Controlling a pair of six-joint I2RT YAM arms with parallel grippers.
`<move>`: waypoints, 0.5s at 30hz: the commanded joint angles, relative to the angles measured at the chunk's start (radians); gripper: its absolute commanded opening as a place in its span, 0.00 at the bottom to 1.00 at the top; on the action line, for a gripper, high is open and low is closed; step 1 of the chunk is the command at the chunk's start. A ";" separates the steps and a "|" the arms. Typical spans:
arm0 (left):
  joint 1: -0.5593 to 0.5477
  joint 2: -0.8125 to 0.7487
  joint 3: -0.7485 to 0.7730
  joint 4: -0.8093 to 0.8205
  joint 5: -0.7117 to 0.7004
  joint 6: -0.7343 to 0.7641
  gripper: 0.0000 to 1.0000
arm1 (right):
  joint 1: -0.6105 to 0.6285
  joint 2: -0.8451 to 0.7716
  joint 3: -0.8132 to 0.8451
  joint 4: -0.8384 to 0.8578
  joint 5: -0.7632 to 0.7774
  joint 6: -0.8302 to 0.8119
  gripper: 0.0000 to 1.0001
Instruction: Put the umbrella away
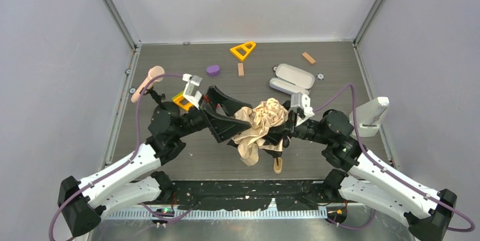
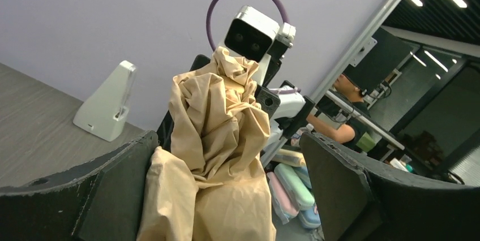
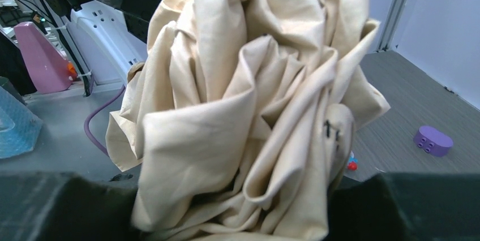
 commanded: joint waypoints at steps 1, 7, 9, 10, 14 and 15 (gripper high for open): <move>-0.067 0.025 -0.023 0.123 -0.125 -0.024 0.99 | -0.004 0.011 0.070 0.067 0.045 -0.015 0.06; -0.134 0.089 -0.012 0.185 -0.216 -0.048 1.00 | -0.003 0.054 0.080 0.040 0.116 -0.044 0.06; -0.156 0.111 -0.008 0.218 -0.236 -0.057 1.00 | -0.004 0.084 0.086 0.026 0.133 -0.057 0.06; -0.163 0.122 -0.007 0.233 -0.242 -0.064 1.00 | -0.004 0.093 0.089 0.022 0.141 -0.061 0.06; -0.183 0.162 0.001 0.258 -0.253 -0.088 0.99 | -0.004 0.142 0.123 -0.030 0.155 -0.092 0.06; -0.187 0.169 0.001 0.261 -0.257 -0.092 1.00 | -0.004 0.156 0.131 -0.040 0.157 -0.102 0.06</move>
